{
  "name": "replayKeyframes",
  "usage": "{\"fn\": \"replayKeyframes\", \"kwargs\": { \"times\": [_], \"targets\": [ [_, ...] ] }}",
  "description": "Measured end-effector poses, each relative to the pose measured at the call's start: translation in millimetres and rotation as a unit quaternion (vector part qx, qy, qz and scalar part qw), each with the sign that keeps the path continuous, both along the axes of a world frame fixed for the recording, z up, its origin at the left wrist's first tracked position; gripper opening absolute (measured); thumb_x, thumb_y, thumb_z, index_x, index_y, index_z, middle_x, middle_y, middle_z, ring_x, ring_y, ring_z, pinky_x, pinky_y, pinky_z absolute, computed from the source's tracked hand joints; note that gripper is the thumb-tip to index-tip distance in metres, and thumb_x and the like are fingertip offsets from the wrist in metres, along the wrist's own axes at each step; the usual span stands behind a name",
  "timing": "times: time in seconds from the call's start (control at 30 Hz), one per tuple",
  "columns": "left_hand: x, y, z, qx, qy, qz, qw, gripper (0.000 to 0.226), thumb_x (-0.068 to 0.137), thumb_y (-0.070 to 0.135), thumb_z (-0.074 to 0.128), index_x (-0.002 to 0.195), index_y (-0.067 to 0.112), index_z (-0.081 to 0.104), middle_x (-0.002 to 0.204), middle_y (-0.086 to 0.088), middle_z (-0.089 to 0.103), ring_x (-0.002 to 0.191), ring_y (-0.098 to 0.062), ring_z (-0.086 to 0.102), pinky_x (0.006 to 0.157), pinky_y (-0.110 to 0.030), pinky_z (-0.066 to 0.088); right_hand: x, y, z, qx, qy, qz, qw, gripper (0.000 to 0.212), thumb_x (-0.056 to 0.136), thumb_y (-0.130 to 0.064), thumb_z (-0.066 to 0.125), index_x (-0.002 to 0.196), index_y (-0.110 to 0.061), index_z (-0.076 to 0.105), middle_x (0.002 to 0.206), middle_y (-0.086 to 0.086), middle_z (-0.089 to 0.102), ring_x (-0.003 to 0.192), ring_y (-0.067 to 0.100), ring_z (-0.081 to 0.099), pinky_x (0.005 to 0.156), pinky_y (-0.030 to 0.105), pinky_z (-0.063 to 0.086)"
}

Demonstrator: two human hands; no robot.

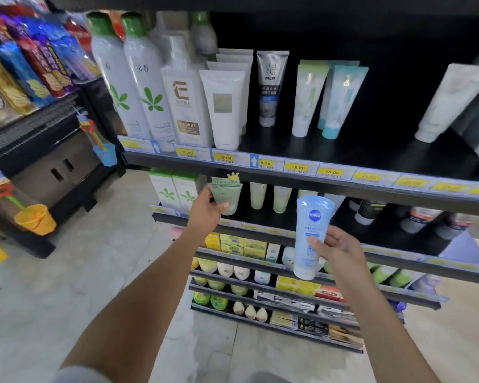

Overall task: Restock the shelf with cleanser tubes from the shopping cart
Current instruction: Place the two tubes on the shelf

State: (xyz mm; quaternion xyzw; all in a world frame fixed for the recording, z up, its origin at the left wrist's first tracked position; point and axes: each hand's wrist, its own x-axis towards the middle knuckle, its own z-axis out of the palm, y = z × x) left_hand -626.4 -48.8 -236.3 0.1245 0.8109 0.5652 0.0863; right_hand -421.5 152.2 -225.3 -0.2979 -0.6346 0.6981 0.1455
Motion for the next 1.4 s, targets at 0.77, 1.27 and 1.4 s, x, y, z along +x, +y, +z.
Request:
{"fn": "replayKeyframes", "kwargs": {
  "times": [0.77, 1.27, 1.4],
  "targets": [
    [-46, 2, -36, -0.119, -0.010, -0.030, 0.992, 0.043, 0.102, 0.011, 0.046, 0.142, 0.009, 0.032, 0.143, -0.013, 0.050, 0.131, -0.033, 0.048, 0.106, -0.038, 0.038, 11, 13, -15, 0.025, -0.024, -0.012, 0.999, 0.023, 0.092, -0.007, 0.066, 0.113, -0.017, 0.067, 0.107, -0.002, 0.076, 0.105, 0.019, 0.070, 0.097, 0.044, 0.052],
    [-34, 0, -54, -0.156, 0.021, -0.001, 0.988, 0.053, 0.098, 0.011, 0.052, 0.147, 0.016, 0.032, 0.138, -0.011, 0.058, 0.127, -0.032, 0.054, 0.107, -0.042, 0.042, 4, 23, -16, 0.012, -0.009, 0.016, 1.000, 0.026, 0.093, -0.005, 0.064, 0.117, -0.015, 0.066, 0.106, -0.003, 0.076, 0.103, 0.013, 0.070, 0.083, 0.029, 0.052],
    [13, 4, -60, -0.164, 0.096, 0.096, 0.977, 0.038, 0.092, 0.009, 0.049, 0.129, 0.017, 0.050, 0.119, -0.010, 0.067, 0.109, -0.031, 0.062, 0.090, -0.040, 0.051, 3, 28, -23, 0.009, -0.007, 0.012, 1.000, 0.025, 0.093, -0.006, 0.065, 0.117, -0.015, 0.066, 0.108, -0.002, 0.075, 0.104, 0.016, 0.069, 0.089, 0.035, 0.053]
  ]
}}
